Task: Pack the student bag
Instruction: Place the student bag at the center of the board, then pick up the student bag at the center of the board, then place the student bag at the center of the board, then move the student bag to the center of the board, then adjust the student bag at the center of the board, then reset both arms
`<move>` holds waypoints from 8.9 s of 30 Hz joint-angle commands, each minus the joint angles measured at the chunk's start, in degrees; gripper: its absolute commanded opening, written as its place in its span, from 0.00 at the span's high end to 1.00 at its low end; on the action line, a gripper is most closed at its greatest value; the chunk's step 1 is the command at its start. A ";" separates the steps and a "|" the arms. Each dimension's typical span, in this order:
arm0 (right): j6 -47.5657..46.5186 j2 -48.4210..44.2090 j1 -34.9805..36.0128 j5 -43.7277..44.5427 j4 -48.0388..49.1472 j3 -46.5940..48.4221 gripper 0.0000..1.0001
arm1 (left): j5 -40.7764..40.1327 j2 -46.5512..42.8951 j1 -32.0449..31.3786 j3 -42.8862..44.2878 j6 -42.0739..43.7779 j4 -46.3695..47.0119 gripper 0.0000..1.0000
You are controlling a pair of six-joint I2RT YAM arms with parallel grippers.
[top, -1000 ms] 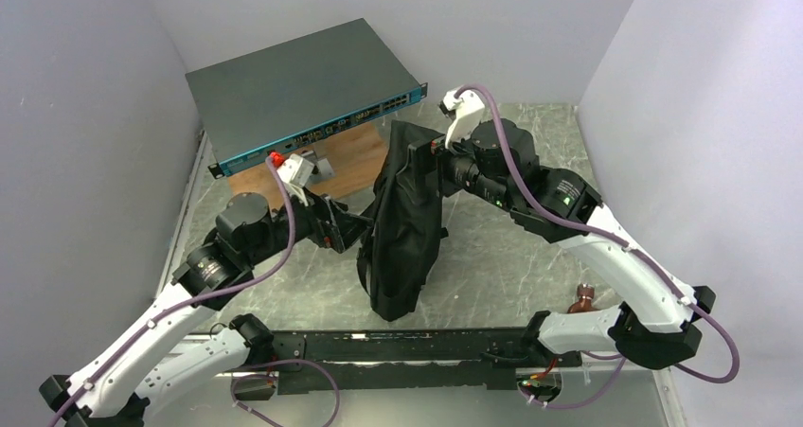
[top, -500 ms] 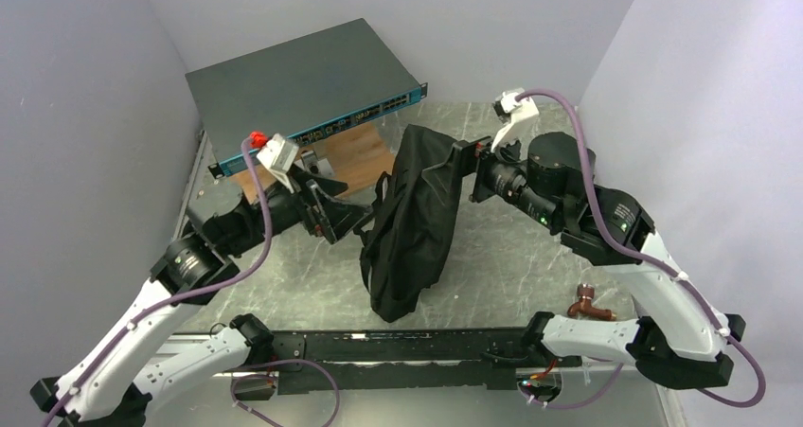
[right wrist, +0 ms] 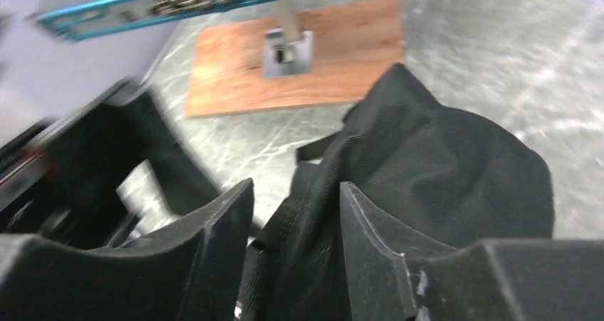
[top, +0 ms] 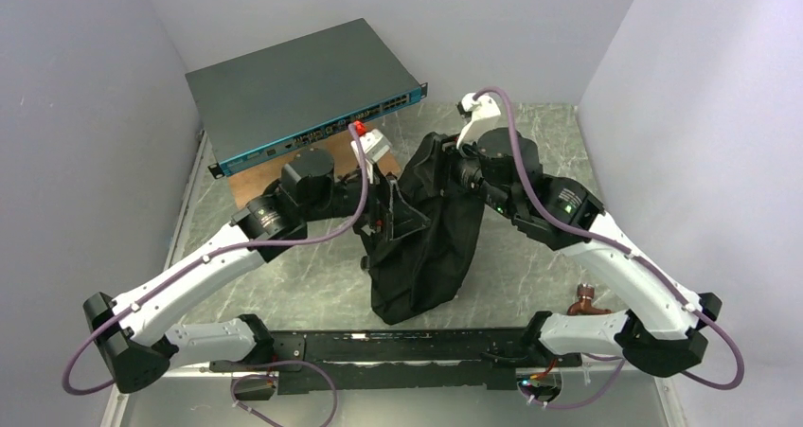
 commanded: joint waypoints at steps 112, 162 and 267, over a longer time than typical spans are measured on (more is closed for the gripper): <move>-26.81 9.68 12.37 -17.19 17.60 3.18 1.00 | -46.96 -39.30 -3.10 -5.42 2.31 -24.12 0.02; -20.67 8.12 14.06 25.93 26.44 -3.74 1.00 | -37.27 -23.89 1.77 -13.35 -4.47 -12.89 0.03; -9.49 -7.96 -16.53 -1.55 2.82 -2.10 0.21 | -30.15 -23.82 4.62 -10.70 -1.18 -9.97 0.00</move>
